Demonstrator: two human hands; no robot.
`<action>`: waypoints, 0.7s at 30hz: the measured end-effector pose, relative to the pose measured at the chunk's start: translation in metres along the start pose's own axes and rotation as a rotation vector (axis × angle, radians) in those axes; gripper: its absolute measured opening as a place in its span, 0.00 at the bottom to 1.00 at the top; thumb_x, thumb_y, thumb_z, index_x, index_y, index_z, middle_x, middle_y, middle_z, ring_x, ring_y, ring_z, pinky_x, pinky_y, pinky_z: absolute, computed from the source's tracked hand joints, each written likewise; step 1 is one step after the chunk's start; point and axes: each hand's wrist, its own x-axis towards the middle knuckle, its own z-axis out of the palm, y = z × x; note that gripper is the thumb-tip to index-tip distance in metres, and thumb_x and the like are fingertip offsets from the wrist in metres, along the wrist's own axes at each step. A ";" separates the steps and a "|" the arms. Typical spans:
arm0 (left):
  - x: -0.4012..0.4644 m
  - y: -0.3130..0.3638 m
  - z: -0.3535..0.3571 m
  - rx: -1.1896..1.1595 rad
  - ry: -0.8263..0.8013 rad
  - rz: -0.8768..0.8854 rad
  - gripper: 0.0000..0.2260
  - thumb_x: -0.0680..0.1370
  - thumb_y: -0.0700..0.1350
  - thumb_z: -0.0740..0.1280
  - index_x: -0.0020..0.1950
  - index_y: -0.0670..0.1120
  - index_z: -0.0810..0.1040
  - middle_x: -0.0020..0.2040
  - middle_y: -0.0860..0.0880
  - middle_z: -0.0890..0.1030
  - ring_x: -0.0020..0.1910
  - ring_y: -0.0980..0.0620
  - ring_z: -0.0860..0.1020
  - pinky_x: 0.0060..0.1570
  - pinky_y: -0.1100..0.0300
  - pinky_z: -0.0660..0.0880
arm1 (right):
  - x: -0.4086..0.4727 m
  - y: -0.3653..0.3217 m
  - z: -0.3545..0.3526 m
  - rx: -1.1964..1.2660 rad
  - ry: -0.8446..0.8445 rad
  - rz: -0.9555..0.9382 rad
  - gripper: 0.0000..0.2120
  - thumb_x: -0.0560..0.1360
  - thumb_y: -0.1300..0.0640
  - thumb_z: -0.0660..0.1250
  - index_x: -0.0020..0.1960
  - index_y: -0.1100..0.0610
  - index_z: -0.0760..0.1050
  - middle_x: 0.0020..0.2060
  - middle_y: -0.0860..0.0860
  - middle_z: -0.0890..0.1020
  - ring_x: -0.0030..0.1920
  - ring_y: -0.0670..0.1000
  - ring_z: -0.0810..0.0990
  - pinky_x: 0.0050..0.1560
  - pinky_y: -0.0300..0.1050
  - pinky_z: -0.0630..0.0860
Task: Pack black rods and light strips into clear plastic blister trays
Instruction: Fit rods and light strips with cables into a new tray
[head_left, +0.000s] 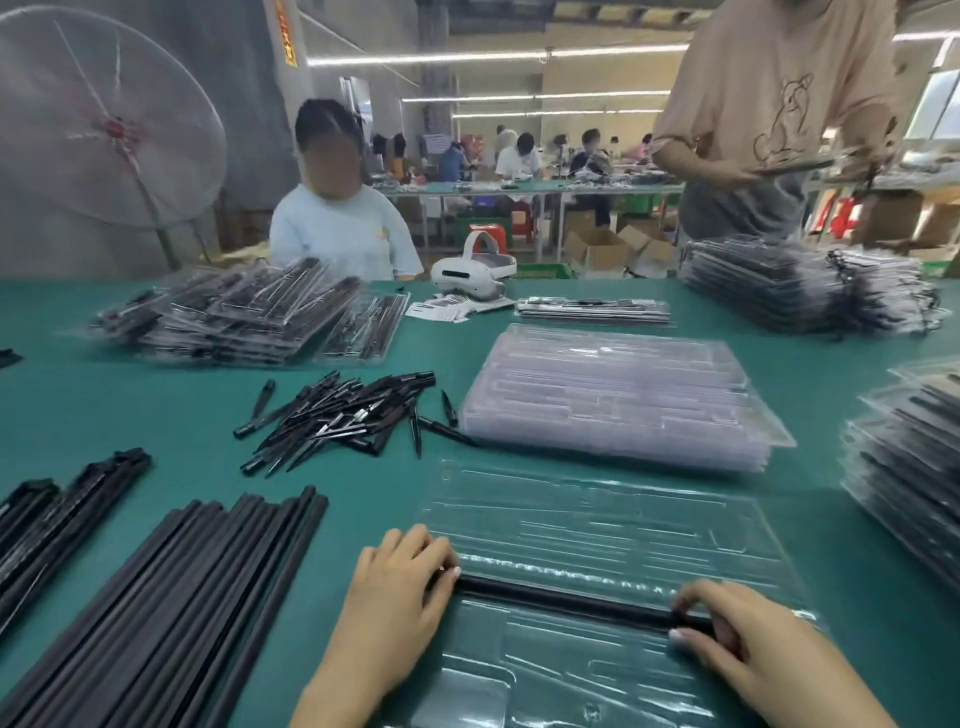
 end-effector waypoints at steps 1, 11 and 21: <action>0.000 0.000 -0.001 0.017 -0.020 -0.001 0.07 0.82 0.55 0.54 0.53 0.57 0.70 0.51 0.62 0.68 0.53 0.58 0.66 0.54 0.63 0.60 | 0.000 0.001 0.000 0.004 0.003 -0.002 0.07 0.74 0.34 0.60 0.49 0.34 0.67 0.39 0.42 0.73 0.39 0.37 0.74 0.39 0.30 0.70; 0.062 -0.028 -0.008 -0.275 0.052 -0.478 0.05 0.78 0.48 0.63 0.45 0.50 0.78 0.46 0.49 0.79 0.47 0.48 0.77 0.46 0.56 0.72 | -0.003 0.000 0.007 0.006 0.027 0.021 0.05 0.74 0.38 0.64 0.44 0.37 0.71 0.40 0.35 0.74 0.39 0.40 0.74 0.35 0.33 0.70; 0.115 -0.105 0.033 0.099 -0.040 -0.356 0.19 0.83 0.52 0.52 0.74 0.52 0.65 0.76 0.52 0.60 0.75 0.50 0.55 0.71 0.49 0.54 | 0.005 -0.003 0.006 -0.017 0.055 -0.012 0.09 0.75 0.33 0.57 0.43 0.37 0.66 0.49 0.18 0.60 0.44 0.30 0.71 0.37 0.28 0.69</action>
